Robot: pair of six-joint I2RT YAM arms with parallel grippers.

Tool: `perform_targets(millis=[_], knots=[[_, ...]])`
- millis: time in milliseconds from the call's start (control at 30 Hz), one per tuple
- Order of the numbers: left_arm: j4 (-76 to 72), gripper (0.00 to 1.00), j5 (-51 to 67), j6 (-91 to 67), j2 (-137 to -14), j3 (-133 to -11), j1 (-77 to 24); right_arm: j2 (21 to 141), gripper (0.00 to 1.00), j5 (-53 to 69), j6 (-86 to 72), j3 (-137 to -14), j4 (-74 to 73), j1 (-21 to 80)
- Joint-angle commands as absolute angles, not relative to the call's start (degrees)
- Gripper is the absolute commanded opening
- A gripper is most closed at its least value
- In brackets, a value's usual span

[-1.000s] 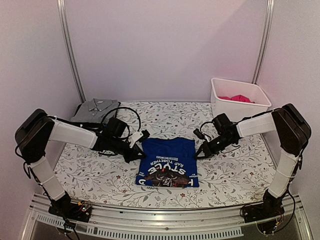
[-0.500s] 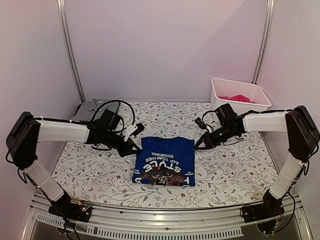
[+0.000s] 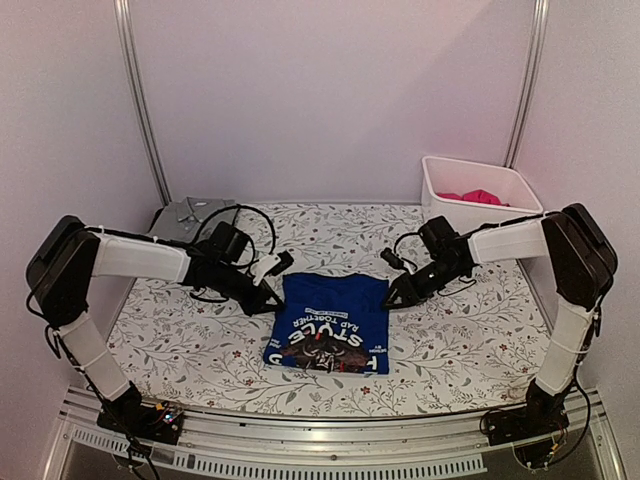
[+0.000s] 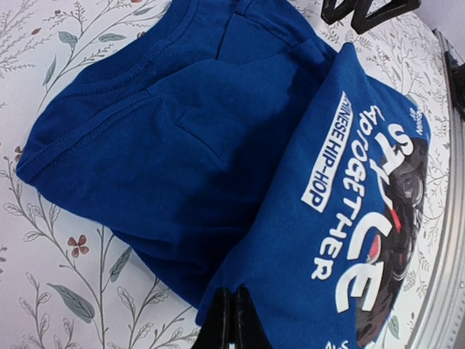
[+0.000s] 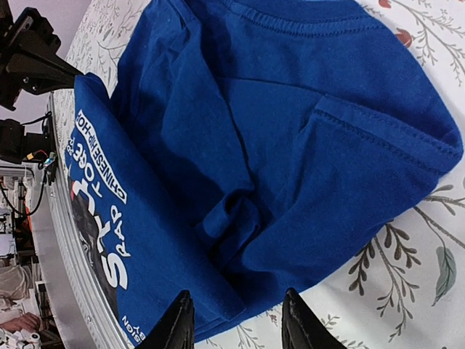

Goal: Fold and stack the mixed laundry pile
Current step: Adjust the square-folded T-shirt at the center of the board.

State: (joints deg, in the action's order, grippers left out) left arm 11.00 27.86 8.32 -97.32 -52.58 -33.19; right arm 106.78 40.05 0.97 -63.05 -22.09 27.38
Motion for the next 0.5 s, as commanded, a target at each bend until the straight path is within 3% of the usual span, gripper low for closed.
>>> perform_targets(millis=[0, 233, 400, 467], knots=[[10.6, 0.0, 28.8, 9.2, -98.8, -54.7, -32.9, 107.2, 0.41, 41.2, 2.5, -61.8, -22.1, 29.0], [10.6, 0.0, 28.8, 9.5, -99.5, -54.9, -32.9, 107.7, 0.43, 42.6, 2.5, -60.0, -21.0, 29.3], [10.7, 0.0, 27.8, 9.7, -99.6, -55.2, -32.8, 108.2, 0.37, 43.1, 2.2, -59.3, -20.5, 29.6], [10.6, 0.0, 27.8, 9.7, -99.6, -55.1, -32.8, 108.1, 0.3, 43.2, 2.2, -59.4, -20.5, 29.6]])
